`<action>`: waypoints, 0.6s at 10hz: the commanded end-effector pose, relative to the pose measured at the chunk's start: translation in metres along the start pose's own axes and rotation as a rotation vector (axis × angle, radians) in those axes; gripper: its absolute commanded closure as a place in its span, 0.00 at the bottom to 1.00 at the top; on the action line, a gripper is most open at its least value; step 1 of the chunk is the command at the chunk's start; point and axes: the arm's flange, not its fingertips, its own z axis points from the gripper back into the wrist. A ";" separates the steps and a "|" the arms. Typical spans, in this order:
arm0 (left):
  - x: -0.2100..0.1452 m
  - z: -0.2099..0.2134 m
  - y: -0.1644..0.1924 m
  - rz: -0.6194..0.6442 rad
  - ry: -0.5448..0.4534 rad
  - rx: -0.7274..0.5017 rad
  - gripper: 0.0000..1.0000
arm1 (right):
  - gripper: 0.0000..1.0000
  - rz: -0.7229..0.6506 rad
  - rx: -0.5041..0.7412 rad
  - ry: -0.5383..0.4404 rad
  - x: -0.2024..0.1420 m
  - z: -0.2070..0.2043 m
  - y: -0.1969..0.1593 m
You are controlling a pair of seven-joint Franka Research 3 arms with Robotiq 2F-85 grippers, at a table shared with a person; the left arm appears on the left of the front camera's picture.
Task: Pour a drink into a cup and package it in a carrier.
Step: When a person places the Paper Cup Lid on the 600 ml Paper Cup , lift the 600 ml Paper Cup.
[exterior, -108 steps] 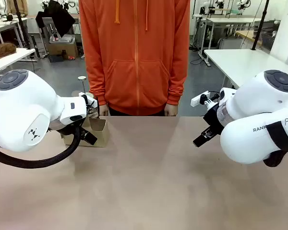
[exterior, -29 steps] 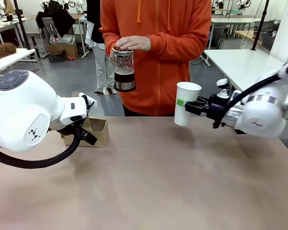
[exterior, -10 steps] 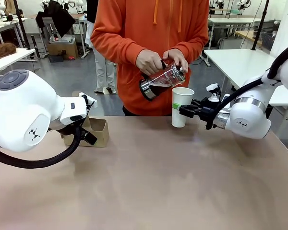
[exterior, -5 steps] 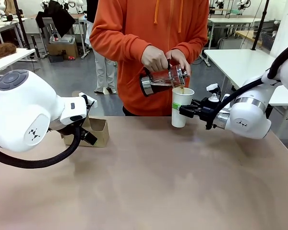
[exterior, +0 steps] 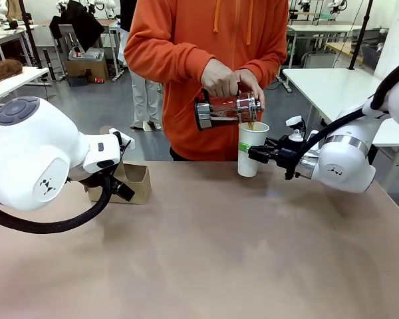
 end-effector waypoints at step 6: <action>0.000 0.000 0.000 0.000 -0.001 -0.001 0.00 | 0.20 0.001 0.001 -0.003 0.001 -0.002 0.001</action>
